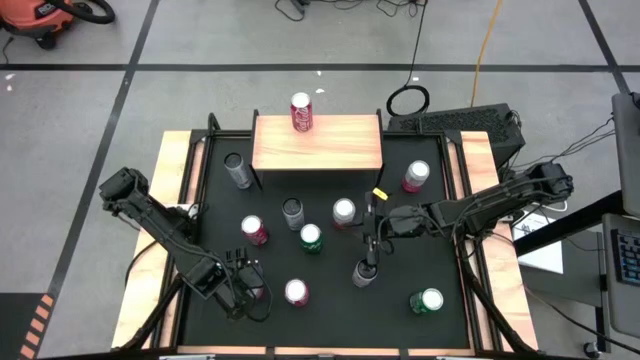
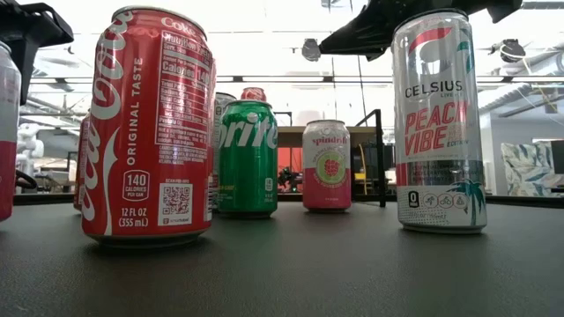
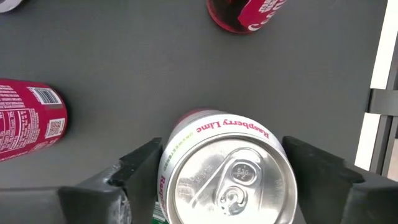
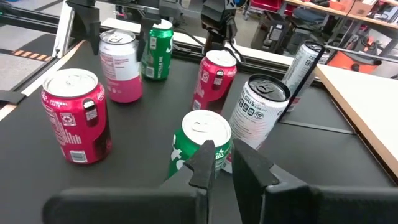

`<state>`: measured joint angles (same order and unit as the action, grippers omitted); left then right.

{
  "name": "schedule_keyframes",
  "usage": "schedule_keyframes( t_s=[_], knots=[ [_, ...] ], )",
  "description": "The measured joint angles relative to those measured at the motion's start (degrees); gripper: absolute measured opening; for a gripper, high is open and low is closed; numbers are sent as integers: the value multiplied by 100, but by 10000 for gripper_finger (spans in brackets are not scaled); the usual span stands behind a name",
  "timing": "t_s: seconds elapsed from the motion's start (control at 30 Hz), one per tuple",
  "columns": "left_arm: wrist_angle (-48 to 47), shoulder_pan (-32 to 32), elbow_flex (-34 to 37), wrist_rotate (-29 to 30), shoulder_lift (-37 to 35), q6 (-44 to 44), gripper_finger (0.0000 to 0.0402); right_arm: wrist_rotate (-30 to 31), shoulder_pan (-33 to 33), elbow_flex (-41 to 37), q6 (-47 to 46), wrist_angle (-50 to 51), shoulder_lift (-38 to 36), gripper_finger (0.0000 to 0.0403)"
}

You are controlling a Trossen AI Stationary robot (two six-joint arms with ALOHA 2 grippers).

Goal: Place canned beverage on shelf
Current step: Put the bottom white pink soda can on the shelf

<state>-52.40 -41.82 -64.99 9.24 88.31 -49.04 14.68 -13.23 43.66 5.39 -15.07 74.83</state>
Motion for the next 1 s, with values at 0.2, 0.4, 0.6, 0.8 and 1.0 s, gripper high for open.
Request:
schedule_keyframes(
  t_s=[0.2, 0.4, 0.6, 0.8, 1.0],
  knots=[
    [0, 2, 0, 0, 0, -20, 281, 2, 0, 0, -20, -2, 0, 33],
    [-2, 117, 0, -53, -38, -24, 281, 2, 0, 0, -124, -12, 17, 33],
    [-123, 377, -121, -21, -228, -35, 281, 0, 0, 0, -516, -134, 348, 34],
    [-291, 753, -610, 9, -308, -17, 281, 2, 0, 0, -523, -1260, 820, 35],
    [-851, 1136, -1320, 395, -306, -17, 281, 115, 0, 2, -517, -1988, 1051, 72]
  ],
)
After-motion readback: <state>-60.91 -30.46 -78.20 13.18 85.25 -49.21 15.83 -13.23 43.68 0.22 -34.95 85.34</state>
